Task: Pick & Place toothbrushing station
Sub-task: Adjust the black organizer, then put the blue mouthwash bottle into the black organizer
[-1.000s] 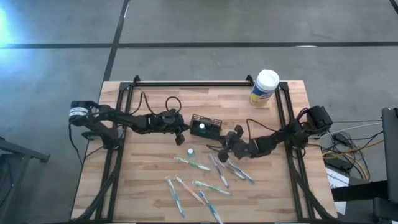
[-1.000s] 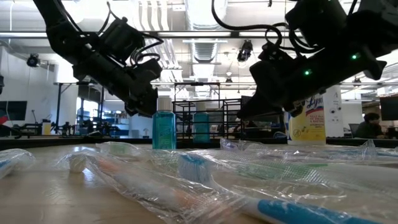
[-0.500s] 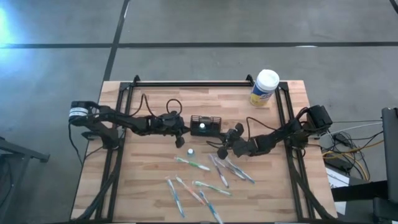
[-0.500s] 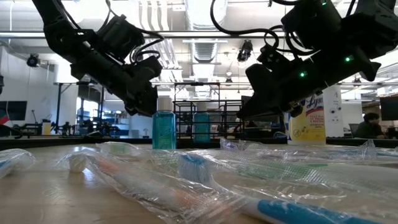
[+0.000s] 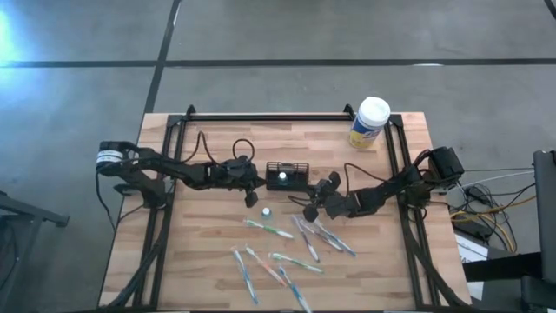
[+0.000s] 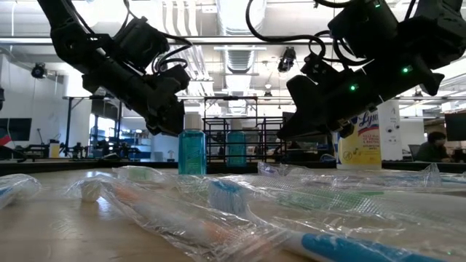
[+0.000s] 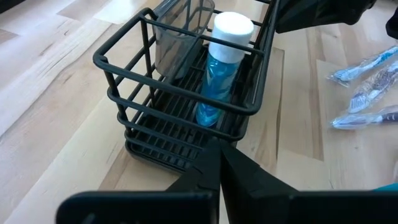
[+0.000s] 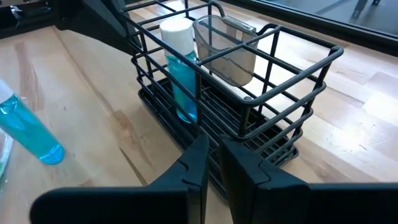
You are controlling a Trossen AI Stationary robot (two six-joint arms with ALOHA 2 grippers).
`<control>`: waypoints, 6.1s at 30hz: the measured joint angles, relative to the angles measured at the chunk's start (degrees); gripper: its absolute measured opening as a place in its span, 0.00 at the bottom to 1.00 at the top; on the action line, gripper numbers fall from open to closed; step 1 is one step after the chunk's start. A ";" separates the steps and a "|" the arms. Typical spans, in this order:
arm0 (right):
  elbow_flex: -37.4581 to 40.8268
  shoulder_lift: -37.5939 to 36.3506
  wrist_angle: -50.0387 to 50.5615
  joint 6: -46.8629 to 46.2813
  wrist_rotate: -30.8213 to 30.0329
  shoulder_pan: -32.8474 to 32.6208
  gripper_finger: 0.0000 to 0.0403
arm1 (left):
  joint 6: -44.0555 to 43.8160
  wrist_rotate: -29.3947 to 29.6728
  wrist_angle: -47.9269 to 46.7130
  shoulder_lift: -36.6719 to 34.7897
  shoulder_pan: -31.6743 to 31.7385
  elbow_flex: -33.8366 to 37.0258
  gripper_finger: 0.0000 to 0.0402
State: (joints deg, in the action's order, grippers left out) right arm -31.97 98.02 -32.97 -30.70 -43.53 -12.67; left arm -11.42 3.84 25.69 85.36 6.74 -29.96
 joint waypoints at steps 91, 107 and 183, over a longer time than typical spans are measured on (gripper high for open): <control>24.57 -52.92 0.63 25.61 22.45 -3.43 0.09 | 8.38 -14.26 -16.04 -65.05 -0.63 27.50 0.05; -12.17 -26.04 29.89 27.00 25.74 -1.75 0.10 | 4.94 -11.91 -17.39 -64.98 -0.63 27.47 0.03; -70.43 26.43 72.99 40.91 48.34 7.81 0.36 | 4.41 -11.87 -19.28 -64.96 -0.62 27.43 0.04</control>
State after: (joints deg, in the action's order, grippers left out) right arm -102.39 124.44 40.02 10.21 4.81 -4.85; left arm -7.01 -8.03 6.42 20.40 6.13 -2.52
